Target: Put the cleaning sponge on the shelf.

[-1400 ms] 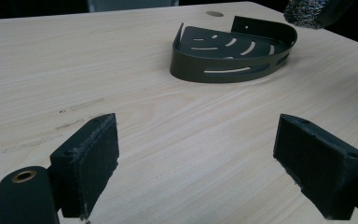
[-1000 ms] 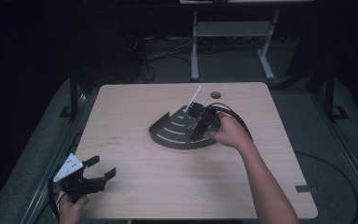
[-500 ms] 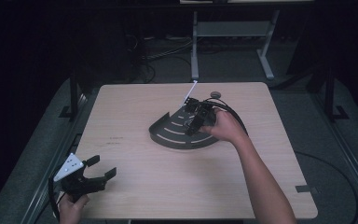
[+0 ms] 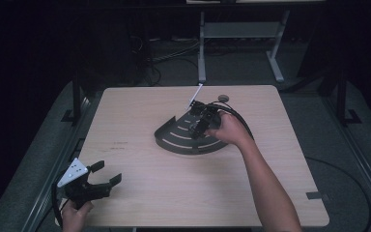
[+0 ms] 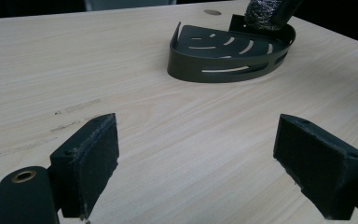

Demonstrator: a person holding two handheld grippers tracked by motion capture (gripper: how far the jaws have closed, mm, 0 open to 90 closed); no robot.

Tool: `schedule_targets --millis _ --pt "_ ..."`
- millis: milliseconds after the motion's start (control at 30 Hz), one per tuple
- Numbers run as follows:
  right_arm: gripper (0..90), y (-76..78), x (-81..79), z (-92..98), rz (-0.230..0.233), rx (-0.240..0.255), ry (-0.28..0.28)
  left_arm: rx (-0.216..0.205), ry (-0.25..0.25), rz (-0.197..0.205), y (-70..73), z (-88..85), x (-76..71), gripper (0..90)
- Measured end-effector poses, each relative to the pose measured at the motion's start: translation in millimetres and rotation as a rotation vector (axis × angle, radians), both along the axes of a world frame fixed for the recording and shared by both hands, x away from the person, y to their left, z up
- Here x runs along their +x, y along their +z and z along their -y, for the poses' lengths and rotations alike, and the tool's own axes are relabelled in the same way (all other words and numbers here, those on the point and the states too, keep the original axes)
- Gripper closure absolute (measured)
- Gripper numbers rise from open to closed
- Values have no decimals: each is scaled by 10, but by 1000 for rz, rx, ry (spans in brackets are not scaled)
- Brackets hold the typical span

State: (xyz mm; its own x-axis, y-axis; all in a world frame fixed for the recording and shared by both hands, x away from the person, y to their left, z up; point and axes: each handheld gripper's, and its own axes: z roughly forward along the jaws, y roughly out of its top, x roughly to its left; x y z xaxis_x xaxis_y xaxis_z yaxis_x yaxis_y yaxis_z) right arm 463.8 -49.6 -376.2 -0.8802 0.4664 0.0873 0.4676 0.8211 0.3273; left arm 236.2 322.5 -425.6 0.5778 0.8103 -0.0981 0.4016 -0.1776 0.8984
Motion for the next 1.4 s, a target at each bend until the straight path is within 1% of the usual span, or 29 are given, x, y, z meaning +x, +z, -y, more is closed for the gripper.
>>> schedule_targets --millis 67,267,500,633,767,800,1000,1067,1133,1267,1333,1400 --pt "312 -15 17 -2 -3 3 -4 -3 -1 -1 0 0 1 133" --pt "312 -90 61 -28 -3 -13 -16 -1 -1 3 1 0 -4 133" --pt "312 -149 105 -50 0 -15 -26 -4 -5 4 6 10 -8 133" --pt "311 -207 151 -49 -12 -19 -43 -3 -5 6 6 8 -4 133" --pt "311 -237 167 -56 -14 -20 -48 -4 -3 4 4 8 -3 133" --pt "311 -267 182 -65 -12 -25 -52 -4 -2 4 4 7 -4 133" --pt "310 -338 201 -85 -22 -32 -62 -6 -2 4 9 -3 -7 133" --pt "310 -376 207 -87 -24 -17 -67 -8 -2 5 7 1 -6 133" --pt "310 -398 209 -80 -30 -13 -76 -8 -3 7 8 3 -6 133" --pt "309 -449 214 -60 -33 -16 -81 -9 -2 7 8 4 -5 134" --pt "309 -462 214 -57 -35 -28 -86 -6 -4 6 8 8 -7 133" --pt "309 -467 215 -57 -35 -30 -88 -6 -4 6 7 9 -5 133"
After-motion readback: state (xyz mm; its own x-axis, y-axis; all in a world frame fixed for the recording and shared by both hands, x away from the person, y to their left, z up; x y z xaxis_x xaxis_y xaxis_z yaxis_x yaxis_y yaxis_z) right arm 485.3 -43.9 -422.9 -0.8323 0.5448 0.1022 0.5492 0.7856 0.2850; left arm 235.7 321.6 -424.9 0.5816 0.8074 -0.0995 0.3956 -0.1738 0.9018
